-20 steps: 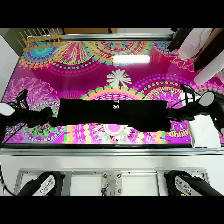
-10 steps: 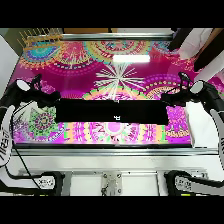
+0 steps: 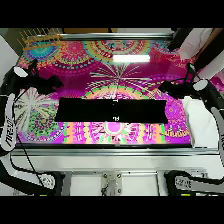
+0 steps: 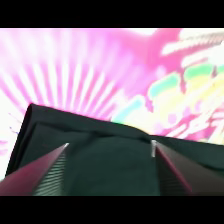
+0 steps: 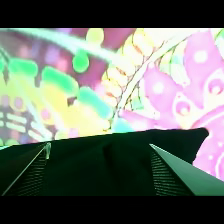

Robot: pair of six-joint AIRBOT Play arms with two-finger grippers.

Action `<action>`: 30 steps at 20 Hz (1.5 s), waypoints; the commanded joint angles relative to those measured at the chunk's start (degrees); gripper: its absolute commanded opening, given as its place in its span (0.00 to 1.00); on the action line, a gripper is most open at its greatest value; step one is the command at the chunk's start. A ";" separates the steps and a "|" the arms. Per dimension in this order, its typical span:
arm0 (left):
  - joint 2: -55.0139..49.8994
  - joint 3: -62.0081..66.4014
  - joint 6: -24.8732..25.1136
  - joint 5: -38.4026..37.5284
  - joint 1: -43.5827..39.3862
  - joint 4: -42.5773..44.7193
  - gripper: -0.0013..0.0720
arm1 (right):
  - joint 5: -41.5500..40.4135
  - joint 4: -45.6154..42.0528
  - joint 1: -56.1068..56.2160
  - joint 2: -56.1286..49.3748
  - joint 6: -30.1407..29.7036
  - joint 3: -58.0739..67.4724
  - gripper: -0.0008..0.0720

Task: Fold the clothes and pants, and hang the long-sleeved shirts on hangers.

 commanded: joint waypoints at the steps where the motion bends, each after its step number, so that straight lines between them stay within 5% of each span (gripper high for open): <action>1: 3.69 0.13 -0.59 -1.49 -0.59 0.57 0.31 | 8.83 1.40 -6.23 2.36 -7.87 -0.35 0.94; 2: 5.55 -2.27 -0.44 -1.46 -1.29 0.52 0.07 | 13.40 1.40 -9.20 2.36 -9.75 -1.14 0.95; 3: 7.37 -4.96 -0.24 -1.25 -2.16 0.48 0.03 | 16.85 1.40 -12.02 2.23 -10.40 -2.49 0.95; 8: 13.27 -18.45 -0.24 1.25 -10.19 -0.02 0.03 | 20.68 1.51 -20.28 -3.23 -12.52 -8.98 0.97; 19: 13.77 -23.67 -3.91 11.04 -25.49 -0.07 0.03 | 16.15 23.15 -7.69 -14.99 -19.17 -8.81 0.93; 25: 13.77 -23.67 -3.91 11.39 -26.73 -0.07 0.03 | 13.84 22.71 -5.05 -14.82 -19.32 -8.76 0.03; 30: 13.20 -23.52 -5.42 12.87 -28.06 -0.07 0.03 | 19.78 6.49 -9.27 -10.38 -11.85 -4.15 0.03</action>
